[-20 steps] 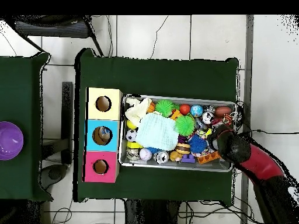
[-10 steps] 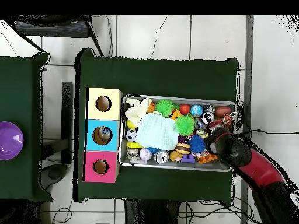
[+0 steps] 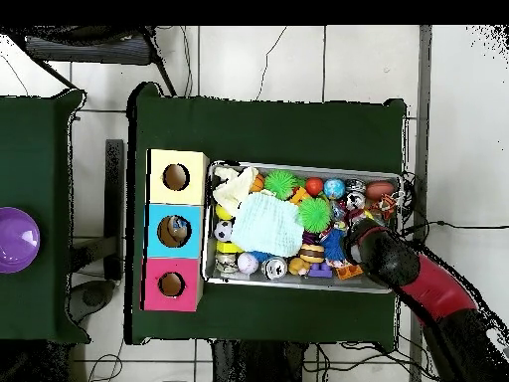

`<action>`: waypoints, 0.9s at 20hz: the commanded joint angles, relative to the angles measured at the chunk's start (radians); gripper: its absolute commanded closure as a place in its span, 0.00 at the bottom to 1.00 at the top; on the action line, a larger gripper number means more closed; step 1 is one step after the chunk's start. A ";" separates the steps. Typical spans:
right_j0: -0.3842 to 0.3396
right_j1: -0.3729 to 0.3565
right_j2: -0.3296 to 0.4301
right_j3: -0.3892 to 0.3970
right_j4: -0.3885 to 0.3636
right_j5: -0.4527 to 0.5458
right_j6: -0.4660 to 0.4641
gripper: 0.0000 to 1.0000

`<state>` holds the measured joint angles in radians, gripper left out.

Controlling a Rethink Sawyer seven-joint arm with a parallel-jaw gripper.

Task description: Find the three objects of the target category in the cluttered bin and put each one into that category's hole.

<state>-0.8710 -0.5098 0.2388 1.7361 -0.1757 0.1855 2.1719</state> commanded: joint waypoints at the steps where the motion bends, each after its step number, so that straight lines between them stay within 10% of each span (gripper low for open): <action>1: 0.056 -0.019 0.046 0.039 -0.006 -0.033 0.088 1.00; 14: 0.134 -0.089 -0.042 -0.022 -0.049 -0.049 0.057 1.00; 15: 0.134 -0.088 -0.041 -0.022 -0.054 -0.064 0.050 0.00; 18: 0.126 -0.084 -0.031 -0.032 -0.058 -0.080 0.044 0.00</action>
<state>-0.7467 -0.5994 0.2172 1.7371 -0.1761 0.1698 2.1719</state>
